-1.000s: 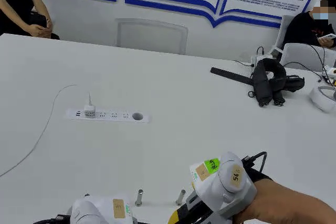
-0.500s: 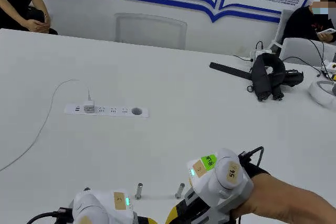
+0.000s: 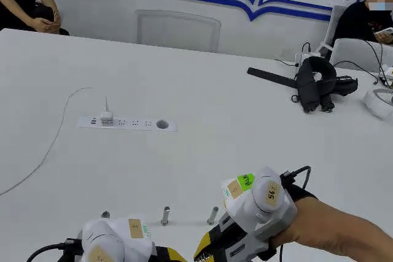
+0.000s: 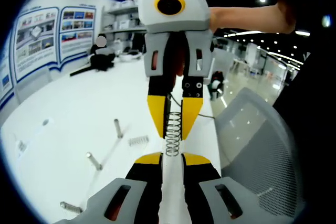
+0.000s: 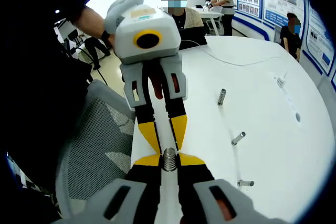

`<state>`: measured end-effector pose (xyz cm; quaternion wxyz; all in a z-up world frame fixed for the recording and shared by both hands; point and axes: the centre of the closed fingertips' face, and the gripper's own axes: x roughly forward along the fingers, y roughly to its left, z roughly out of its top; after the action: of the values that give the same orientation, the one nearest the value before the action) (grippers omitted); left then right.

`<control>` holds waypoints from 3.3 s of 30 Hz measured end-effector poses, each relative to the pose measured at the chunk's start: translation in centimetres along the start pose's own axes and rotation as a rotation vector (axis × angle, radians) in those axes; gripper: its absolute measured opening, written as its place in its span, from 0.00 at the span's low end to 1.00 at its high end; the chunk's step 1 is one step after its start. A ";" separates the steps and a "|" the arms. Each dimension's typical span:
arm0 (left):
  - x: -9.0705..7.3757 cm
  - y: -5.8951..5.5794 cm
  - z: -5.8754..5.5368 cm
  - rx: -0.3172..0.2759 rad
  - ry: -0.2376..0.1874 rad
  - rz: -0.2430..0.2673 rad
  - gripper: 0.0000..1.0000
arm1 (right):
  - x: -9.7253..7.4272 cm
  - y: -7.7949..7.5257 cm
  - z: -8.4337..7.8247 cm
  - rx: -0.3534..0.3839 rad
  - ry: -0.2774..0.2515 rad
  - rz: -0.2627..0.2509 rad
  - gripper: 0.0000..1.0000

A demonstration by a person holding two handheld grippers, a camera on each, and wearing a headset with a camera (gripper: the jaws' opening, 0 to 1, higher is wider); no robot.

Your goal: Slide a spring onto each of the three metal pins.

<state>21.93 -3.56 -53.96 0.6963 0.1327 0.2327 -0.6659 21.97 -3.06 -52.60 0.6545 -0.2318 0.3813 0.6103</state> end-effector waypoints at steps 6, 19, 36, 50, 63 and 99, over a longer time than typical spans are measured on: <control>-0.3 0.5 -1.1 -0.033 0.009 0.026 0.16 | 0.4 -0.9 -0.6 0.021 0.017 -0.028 0.12; -1.6 2.3 -2.2 -0.106 0.000 0.116 0.21 | 0.6 -2.8 -1.2 0.053 0.034 -0.077 0.12; -3.7 4.2 -4.6 -0.183 0.008 0.233 0.34 | 0.9 -7.4 -2.6 0.132 0.082 -0.160 0.12; -5.2 6.1 -6.0 -0.233 0.005 0.318 0.47 | 1.4 -10.1 -2.4 0.117 0.109 -0.199 0.12; -7.1 7.2 -7.9 -0.285 0.018 0.393 0.56 | 1.7 -12.1 -1.7 0.122 0.107 -0.215 0.12; -8.6 7.3 -9.2 -0.339 0.024 0.432 0.69 | 3.7 -14.8 0.2 0.076 0.122 -0.197 0.13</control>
<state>27.77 9.00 -58.41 0.8317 0.0684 0.3153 -0.4519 36.28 -2.76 -57.76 0.6950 -0.2799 0.4188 0.5131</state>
